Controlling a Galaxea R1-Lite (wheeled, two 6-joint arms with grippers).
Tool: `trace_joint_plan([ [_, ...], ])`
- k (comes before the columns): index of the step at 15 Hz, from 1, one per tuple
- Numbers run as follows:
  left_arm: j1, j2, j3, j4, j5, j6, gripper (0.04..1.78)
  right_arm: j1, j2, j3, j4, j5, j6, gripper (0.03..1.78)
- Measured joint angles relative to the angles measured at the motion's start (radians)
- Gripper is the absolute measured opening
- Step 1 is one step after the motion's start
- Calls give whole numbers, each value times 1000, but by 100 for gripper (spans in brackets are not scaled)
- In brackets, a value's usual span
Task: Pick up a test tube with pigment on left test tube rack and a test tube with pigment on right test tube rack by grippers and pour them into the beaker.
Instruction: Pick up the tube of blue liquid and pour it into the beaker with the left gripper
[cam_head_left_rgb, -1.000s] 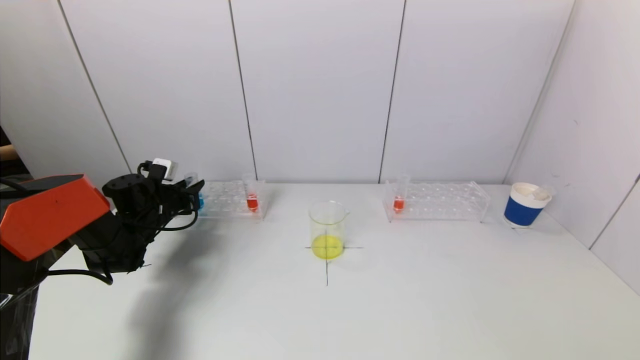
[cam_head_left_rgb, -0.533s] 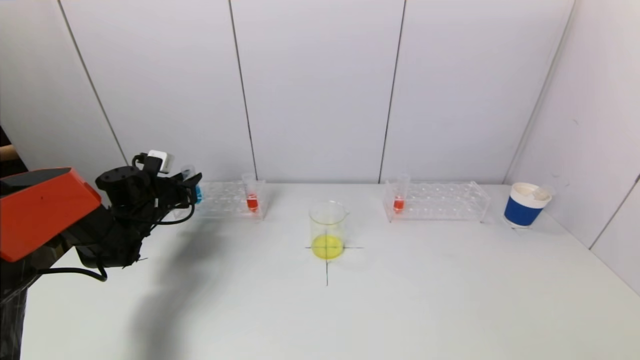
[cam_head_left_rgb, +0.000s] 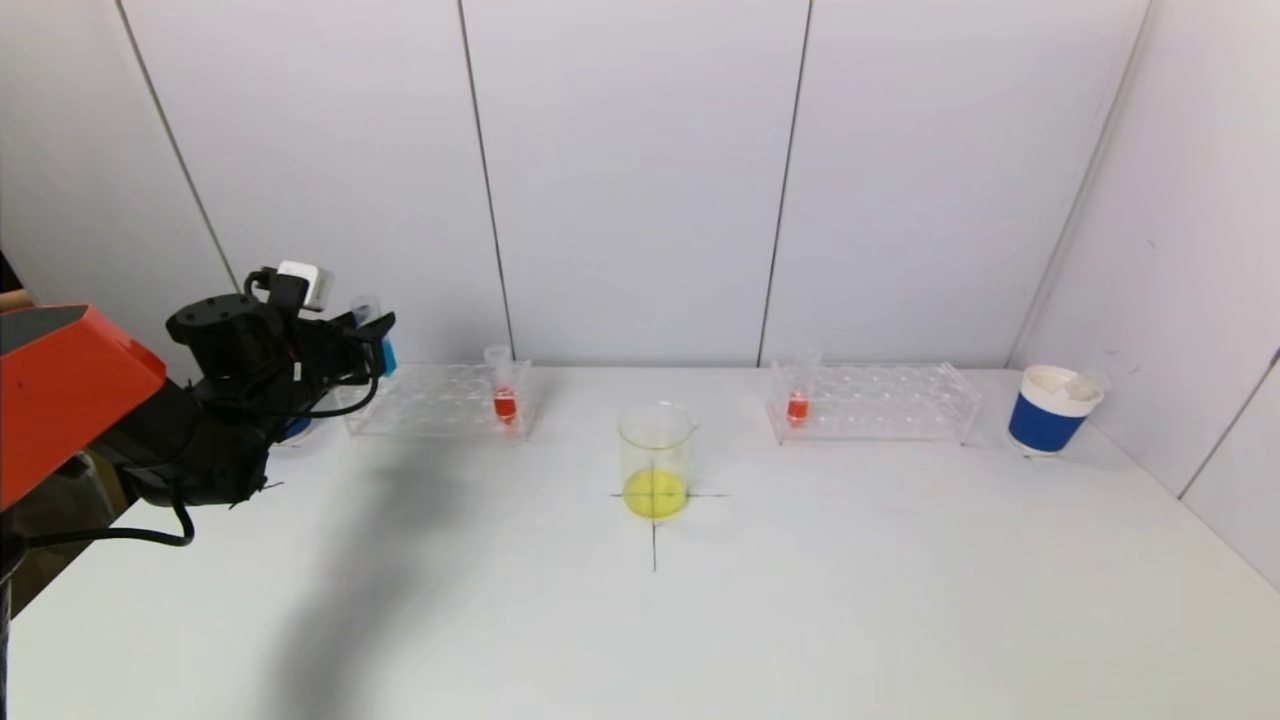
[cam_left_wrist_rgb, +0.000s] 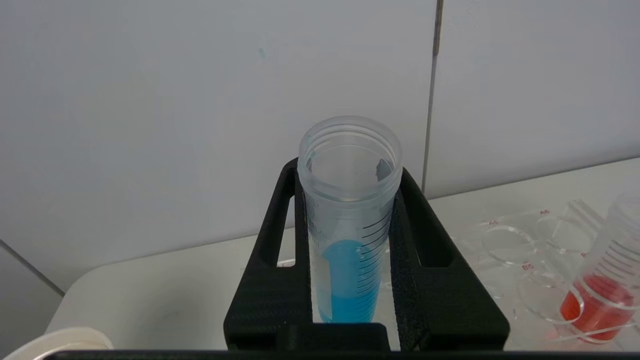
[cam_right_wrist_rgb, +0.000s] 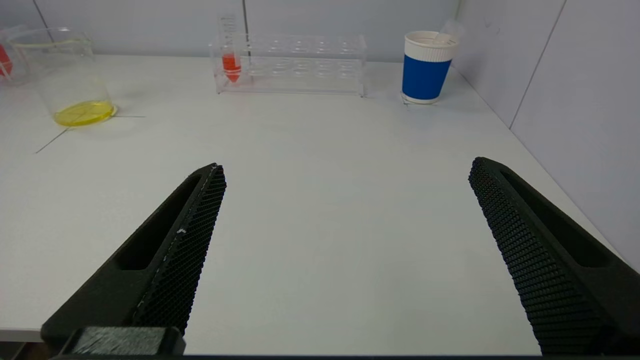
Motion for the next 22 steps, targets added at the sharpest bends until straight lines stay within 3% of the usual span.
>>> trace_joint_plan([
  [6,-30,-89,-114,150,2,1,46,0,0,0,0,0,0,177],
  [11,-109,-170,-195,263,8,11,46,0,0,0,0,0,0,177],
  [16,-197,-201,-231,274,14,136,46,0,0,0,0,0,0,177],
  [22,-362,-229,-227,336,180,179,46,0,0,0,0,0,0,177],
])
